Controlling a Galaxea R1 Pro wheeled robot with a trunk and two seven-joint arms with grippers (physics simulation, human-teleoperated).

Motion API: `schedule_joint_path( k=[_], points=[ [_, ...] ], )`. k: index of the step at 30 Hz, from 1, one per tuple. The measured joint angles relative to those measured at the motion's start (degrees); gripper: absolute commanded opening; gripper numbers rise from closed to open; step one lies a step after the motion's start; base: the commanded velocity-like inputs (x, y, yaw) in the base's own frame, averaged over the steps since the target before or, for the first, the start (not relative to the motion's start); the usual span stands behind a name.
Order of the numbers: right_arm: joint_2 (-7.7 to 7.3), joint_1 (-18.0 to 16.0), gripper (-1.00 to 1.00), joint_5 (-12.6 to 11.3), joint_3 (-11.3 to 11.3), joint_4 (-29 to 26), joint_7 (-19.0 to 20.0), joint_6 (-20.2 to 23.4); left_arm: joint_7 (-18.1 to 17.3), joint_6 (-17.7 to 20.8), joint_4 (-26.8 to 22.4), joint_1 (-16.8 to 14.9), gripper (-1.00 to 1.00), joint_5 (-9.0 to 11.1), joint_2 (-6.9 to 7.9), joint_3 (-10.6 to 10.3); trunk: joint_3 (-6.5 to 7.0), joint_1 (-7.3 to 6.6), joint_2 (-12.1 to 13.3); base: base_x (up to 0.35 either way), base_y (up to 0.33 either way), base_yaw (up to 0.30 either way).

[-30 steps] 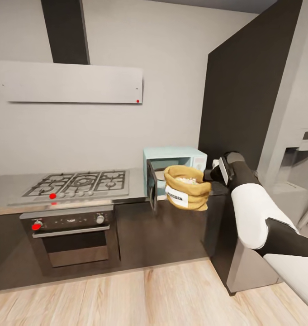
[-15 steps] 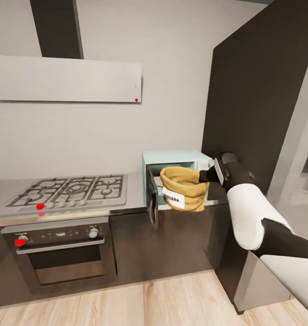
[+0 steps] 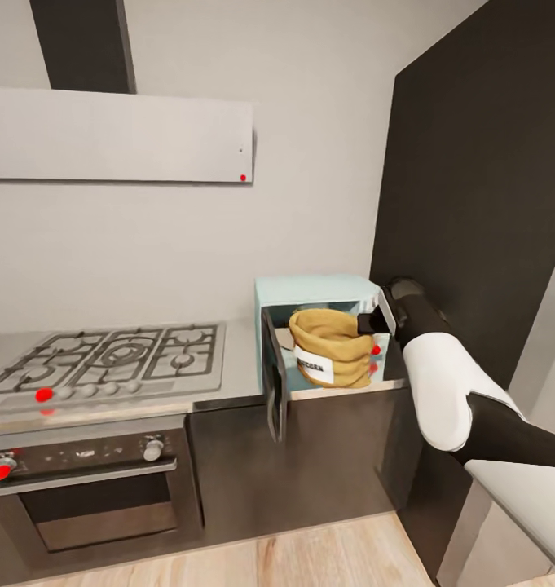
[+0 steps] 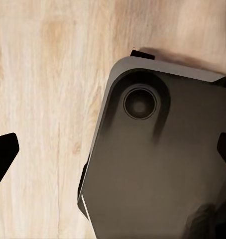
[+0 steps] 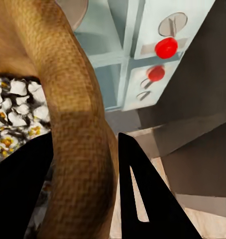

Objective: In the kitchen, take the popcorn bag from the countertop, put it into the microwave, and heat it until the popcorn is cooked so the cooked popcorn ends up inside the bag.

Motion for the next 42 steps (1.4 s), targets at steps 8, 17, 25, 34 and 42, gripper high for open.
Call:
schedule_joint_path(
  k=[8, 17, 25, 34, 42],
  points=[
    [-0.03, -0.01, -1.00, -0.47, -0.14, 2.37, -0.01, -0.01, 0.04, 0.01, 0.00, 0.00, 1.00, 0.00, 0.00, 0.00, 0.00, 0.02, 0.00, 0.022, 0.000, 0.000],
    [0.02, -0.01, -1.00, -0.56, -0.19, 2.46, 0.00, -0.01, 0.00, 0.00, 0.00, 0.00, 1.00, 0.00, 0.00, 0.00, 0.00, 0.00, 0.00, 0.212, 0.000, 0.000],
    [0.06, 0.45, -1.00, -0.78, -0.23, 2.56, 0.05, -0.02, -0.01, 0.00, 0.00, 0.00, 1.00, 0.00, 0.00, 0.00, 0.00, 0.00, 0.00, 0.250, 0.000, 0.000],
    [0.07, 0.51, -1.00, -0.95, -0.29, 2.75, 0.31, -0.02, 0.00, 0.00, 0.00, 0.00, 1.00, 0.00, 0.00, 0.00, 0.00, 0.00, 0.00, 0.250, 0.000, 0.000],
    [0.08, 0.45, -1.00, -3.68, -0.57, 6.12, 0.34, -3.70, -0.03, 0.03, 0.00, 0.01, 1.00, 0.00, 0.00, 0.00, 0.02, -0.01, -0.02, 0.250, 0.000, 0.000]
  ],
)
